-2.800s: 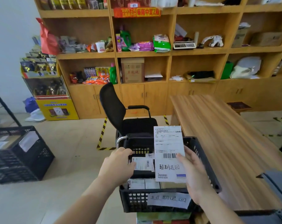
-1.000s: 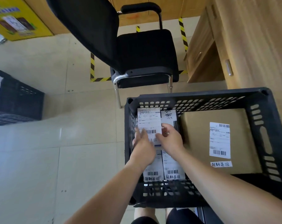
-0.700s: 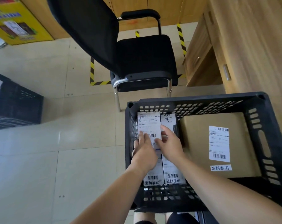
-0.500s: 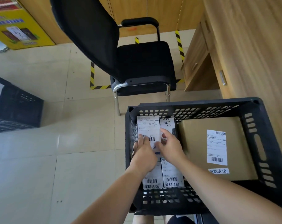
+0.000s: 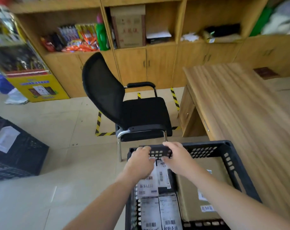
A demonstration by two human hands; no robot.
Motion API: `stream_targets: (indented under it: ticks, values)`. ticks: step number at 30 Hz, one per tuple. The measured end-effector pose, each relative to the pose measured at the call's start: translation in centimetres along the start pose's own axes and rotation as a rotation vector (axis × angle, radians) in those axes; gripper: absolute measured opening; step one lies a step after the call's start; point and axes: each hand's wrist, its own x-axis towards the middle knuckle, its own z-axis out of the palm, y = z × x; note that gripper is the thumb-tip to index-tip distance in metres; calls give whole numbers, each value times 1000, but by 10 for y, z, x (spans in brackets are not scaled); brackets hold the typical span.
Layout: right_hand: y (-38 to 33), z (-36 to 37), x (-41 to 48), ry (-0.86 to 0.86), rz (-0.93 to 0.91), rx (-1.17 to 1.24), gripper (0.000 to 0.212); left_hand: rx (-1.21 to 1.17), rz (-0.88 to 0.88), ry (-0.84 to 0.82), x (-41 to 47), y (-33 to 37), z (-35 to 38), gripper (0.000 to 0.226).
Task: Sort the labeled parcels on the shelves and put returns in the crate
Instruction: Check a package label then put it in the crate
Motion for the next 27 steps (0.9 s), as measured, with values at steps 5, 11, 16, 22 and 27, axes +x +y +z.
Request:
stream_targets:
  ticks: [5, 11, 16, 22, 27]
  values:
    - [-34, -82, -26, 193, -110, -112, 66, 10, 125, 163, -23, 53, -60, 50]
    - [-39, -141, -68, 391, -127, -200, 65, 109, 267, 257, -45, 93, -103, 58]
    - [-27, -165, -123, 503, -13, -158, 62, 130, 477, 223, -63, 135, -106, 56]
    - [-21, -168, -221, 741, 230, -155, 65, 147, 840, 110, -102, 188, -83, 55]
    - [-20, -150, -328, 909, 458, -132, 61, 173, 1139, 8, -165, 224, -54, 58]
